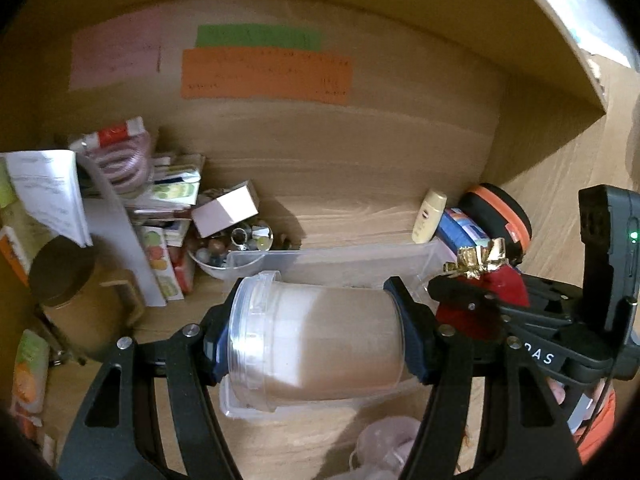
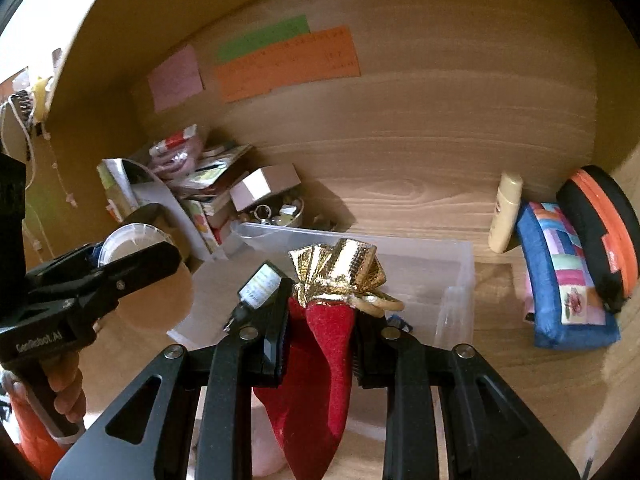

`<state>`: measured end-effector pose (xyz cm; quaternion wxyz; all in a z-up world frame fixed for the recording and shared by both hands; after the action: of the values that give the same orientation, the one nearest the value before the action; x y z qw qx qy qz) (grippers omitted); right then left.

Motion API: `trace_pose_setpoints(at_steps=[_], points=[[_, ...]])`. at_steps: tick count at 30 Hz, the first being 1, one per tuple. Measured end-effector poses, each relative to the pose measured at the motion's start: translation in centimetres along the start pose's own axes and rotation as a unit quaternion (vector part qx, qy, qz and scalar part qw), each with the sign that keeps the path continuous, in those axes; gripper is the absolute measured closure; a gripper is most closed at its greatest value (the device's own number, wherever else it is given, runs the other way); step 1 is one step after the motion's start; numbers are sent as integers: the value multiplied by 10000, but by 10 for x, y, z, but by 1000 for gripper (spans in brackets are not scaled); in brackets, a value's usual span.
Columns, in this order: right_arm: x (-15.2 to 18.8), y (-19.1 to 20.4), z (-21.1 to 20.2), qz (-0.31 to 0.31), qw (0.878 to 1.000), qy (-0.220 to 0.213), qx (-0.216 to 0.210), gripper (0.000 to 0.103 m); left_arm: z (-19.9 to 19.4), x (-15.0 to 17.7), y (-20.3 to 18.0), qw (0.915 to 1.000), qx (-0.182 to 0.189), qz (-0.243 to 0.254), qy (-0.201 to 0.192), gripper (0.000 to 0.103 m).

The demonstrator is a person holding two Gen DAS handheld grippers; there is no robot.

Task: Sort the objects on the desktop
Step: 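Lift and carry the white cup and red pouch toward the clear bin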

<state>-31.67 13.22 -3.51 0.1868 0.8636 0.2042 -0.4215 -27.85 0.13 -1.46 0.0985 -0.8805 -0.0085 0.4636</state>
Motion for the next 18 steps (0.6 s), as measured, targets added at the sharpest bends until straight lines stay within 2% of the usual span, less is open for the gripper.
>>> trace_pose_setpoints(at_steps=[11,18], points=[[-12,-23,29,-475,9973,337,452,81,56,-5,2,9987,-20,7,508,37],[-1,-25,47,-583,9956,653,343,80,86,2,-9,9965,-35,199,811,37]])
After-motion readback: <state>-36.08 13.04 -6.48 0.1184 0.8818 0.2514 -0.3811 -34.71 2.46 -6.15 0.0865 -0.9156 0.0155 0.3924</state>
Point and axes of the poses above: each gripper's, at about its wrist camera, not at the fingertips, and z roughly the way its jaws point, y to its left, x to its underside, the point moved 7 cm from there along z, roughly the way its jaws point, and after that the axes turned 3 degrees about -z, right-handed, at the moved point
